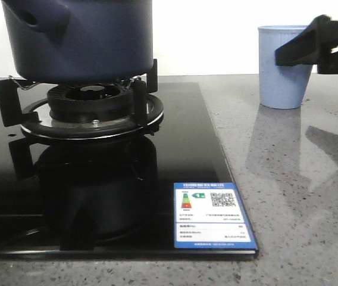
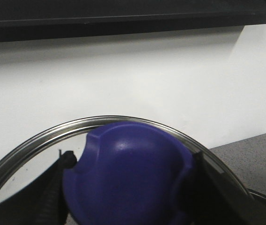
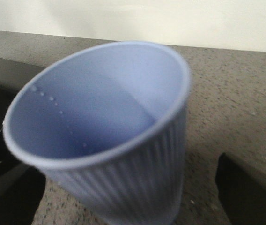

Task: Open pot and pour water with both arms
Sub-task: 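Open the right gripper and withdraw it from the cup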

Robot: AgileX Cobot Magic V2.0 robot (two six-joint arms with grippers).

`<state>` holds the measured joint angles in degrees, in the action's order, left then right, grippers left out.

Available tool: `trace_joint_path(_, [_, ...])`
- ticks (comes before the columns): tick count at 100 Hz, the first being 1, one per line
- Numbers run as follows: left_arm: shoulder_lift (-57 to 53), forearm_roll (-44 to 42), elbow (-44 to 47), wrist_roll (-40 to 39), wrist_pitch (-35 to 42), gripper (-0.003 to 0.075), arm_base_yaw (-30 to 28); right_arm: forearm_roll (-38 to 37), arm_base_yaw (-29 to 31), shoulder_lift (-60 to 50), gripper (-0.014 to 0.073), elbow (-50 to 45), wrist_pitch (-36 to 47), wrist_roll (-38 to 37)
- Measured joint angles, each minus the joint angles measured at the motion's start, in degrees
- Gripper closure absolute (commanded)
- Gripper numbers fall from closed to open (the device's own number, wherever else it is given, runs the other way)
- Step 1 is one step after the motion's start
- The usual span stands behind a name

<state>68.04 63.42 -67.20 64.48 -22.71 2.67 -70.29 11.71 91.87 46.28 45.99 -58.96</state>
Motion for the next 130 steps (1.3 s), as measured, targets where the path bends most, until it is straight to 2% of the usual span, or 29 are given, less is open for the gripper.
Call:
trace_joint_path(22, [0.00,0.57,0.00,0.00,-0.68,0.0446,0.00,-16.86,5.56,-5.80,-0.0050,0.00,4.77,-16.19])
trace_joint_path(33, [0.00,1.92,0.00,0.00,-2.88,0.0446,0.00,-22.34,6.98,-8.43,-0.0050,0.00,8.78,-20.85])
trace_joint_path(57, [0.13,7.55,0.00,2.37,-10.59,0.0446,0.00,-24.39,7.40,-12.97,-0.0050,0.00,17.55,-24.50])
trace_joint_path(89, [5.01,15.06,0.00,8.09,-22.03,0.0446,0.13,-25.83,7.40,-14.74,-0.0050,0.00,20.27,-27.71])
trace_joint_path(105, [8.64,15.77,0.00,12.01,-22.42,0.0446,3.18,-25.83,7.40,-14.90,-0.0050,0.00,21.23,-28.30])
trace_joint_path(130, [12.44,16.00,0.00,16.46,-18.37,0.0446,7.33,-25.83,7.40,-14.90,-0.0050,0.00,21.36,-28.53])
